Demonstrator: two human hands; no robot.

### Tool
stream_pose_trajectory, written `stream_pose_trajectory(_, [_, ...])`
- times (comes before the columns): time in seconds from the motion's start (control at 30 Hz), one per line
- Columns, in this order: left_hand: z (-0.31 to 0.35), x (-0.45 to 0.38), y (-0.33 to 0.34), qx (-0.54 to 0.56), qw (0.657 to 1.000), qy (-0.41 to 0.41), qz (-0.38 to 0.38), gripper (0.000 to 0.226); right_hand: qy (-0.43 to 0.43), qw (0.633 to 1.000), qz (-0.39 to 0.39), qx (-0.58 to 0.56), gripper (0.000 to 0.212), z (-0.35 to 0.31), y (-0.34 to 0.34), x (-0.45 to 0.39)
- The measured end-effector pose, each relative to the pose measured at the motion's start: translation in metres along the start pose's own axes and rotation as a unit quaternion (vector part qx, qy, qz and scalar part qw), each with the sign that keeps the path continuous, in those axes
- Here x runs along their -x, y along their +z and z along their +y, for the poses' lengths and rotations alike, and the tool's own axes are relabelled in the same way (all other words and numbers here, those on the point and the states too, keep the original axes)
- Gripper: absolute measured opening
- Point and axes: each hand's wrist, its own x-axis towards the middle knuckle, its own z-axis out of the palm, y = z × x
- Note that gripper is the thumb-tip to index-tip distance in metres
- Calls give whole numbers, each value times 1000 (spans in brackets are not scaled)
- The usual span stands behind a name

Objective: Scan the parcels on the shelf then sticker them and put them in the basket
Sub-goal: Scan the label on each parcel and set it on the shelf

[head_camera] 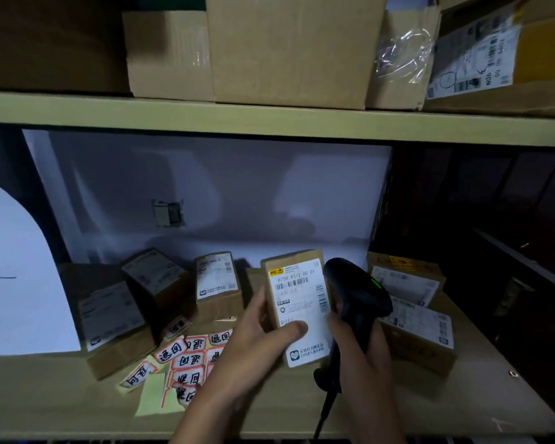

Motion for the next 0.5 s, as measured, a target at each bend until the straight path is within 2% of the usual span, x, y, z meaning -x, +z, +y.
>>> stream_pose_trajectory(0.2, [-12, -12, 0, 31, 998, -1, 60, 45, -12, 1000, 22, 16, 21, -4, -8, 16])
stream_pose_trajectory(0.5, [-21, -17, -2, 11, 997, -7, 76, 48, -36, 992, -30, 115, 24, 0, -9, 33])
